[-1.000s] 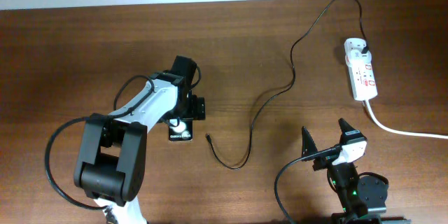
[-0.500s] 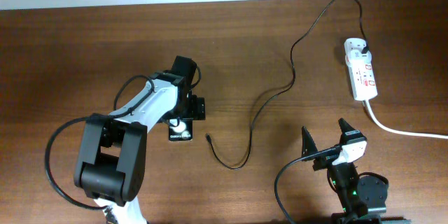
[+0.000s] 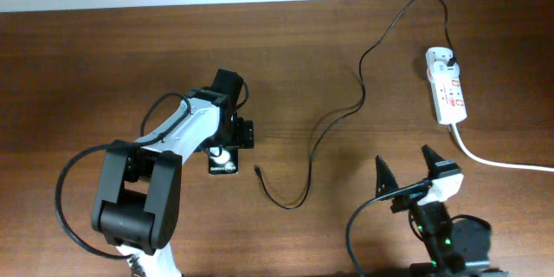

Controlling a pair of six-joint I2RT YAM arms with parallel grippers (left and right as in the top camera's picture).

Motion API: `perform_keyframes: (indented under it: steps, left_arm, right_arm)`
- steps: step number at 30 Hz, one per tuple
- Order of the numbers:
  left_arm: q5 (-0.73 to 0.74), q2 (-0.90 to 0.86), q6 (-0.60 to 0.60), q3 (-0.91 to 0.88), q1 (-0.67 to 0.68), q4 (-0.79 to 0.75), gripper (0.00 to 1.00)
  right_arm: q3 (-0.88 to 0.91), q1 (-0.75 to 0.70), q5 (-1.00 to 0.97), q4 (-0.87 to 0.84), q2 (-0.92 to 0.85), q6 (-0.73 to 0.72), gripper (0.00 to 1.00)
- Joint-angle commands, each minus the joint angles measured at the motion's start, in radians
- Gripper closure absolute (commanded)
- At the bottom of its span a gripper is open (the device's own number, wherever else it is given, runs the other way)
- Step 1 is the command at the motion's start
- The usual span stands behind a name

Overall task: Plug charger to phone and switch on socket
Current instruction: 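Move the right gripper over the black cable near the power strip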

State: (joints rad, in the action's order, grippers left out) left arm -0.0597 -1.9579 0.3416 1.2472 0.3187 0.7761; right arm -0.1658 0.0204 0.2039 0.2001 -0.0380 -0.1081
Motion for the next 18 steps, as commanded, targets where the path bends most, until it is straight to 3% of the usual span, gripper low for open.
perform_keyframes:
  steps: [1,7,10,14,15,16,17,18]
  left_arm:
    - [-0.042,-0.024,0.018,-0.023,0.006,-0.001,0.01]
    - [-0.039,-0.024,0.018,-0.023,0.006,-0.001,0.01]
    - [-0.039,-0.024,0.018,-0.023,0.006,-0.005,0.01]
    - [-0.039,-0.024,0.018,-0.023,0.006,-0.005,0.01]
    - [-0.039,-0.024,0.018,-0.023,0.006,-0.005,0.01]
    - [-0.039,-0.024,0.018,-0.023,0.006,-0.008,0.01]
    - [-0.039,-0.024,0.018,-0.023,0.006,-0.008,0.01]
    - [-0.039,-0.024,0.018,-0.023,0.006,-0.008,0.01]
  right_arm:
    - [-0.261,0.005,-0.017,0.114,-0.132,-0.024,0.01]
    - [-0.958,0.006,-0.031,0.669,-0.723,-0.031,0.01]
    - [-1.151,0.006,-0.023,0.805,-0.963,-0.031,0.01]
    - [-1.172,0.006,0.264,0.853,-1.213,-0.031,0.01]
    - [-1.172,0.006,0.317,0.864,-1.271,-0.031,0.06]
    - [-1.172,0.006,0.365,0.87,-1.322,-0.031,0.19]
    - [-1.172,0.006,0.378,0.875,-1.36,-0.031,0.22]
    - [-1.172,0.006,0.365,0.875,-1.39,-0.031,0.37]
